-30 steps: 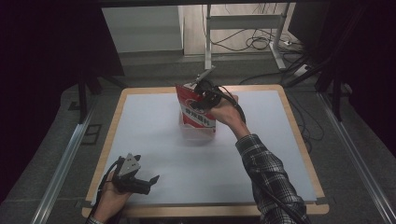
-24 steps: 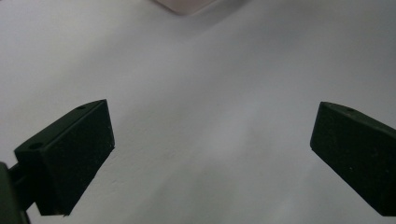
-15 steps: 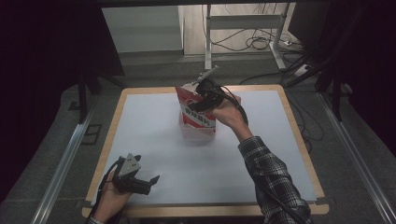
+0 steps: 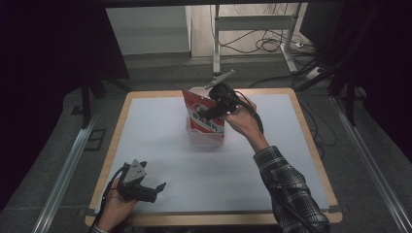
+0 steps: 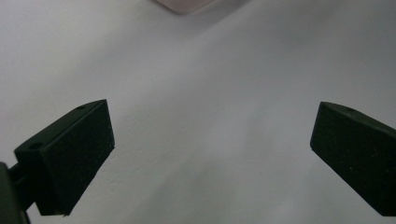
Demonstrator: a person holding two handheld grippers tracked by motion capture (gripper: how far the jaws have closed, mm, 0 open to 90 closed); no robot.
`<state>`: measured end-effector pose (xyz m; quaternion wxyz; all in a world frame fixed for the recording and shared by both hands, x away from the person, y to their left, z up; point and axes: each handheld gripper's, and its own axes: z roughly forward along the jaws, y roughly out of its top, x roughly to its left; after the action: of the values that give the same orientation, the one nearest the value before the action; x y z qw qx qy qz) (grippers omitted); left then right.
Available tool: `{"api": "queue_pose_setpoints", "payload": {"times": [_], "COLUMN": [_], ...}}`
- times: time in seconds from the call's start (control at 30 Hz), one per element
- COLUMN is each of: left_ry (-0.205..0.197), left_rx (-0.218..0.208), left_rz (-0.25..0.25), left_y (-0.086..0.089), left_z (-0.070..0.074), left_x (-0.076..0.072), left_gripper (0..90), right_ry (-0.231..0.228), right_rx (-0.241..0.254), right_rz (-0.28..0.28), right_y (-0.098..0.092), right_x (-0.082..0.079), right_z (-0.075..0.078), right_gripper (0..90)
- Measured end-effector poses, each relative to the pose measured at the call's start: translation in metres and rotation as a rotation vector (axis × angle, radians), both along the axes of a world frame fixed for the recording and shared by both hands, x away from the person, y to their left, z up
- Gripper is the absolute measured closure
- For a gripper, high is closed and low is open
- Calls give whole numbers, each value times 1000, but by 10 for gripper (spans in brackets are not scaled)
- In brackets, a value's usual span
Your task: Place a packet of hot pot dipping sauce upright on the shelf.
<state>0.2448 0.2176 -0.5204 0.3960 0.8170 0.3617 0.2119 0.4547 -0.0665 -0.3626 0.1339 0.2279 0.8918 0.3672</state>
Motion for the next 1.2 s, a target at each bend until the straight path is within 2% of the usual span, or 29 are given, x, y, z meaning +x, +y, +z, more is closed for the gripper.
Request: {"api": "queue_pose_setpoints", "payload": {"times": [0.13,0.5,1.2], "left_ry": [2,3,1], "left_rx": [3,5,5], "left_rz": [0,0,-1], "left_y": [0,-1,-1], "left_z": [0,-1,-1], "left_x": [0,0,0], "left_gripper": [0,0,0], "right_ry": [3,-7,-40], "right_rx": [35,80,146], "right_rz": [-6,-19,-58], "right_y": [-6,-17,-49], "right_x": [-1,-6,-23], "right_z": [0,1,-2], "right_gripper": [100,0,0]}}
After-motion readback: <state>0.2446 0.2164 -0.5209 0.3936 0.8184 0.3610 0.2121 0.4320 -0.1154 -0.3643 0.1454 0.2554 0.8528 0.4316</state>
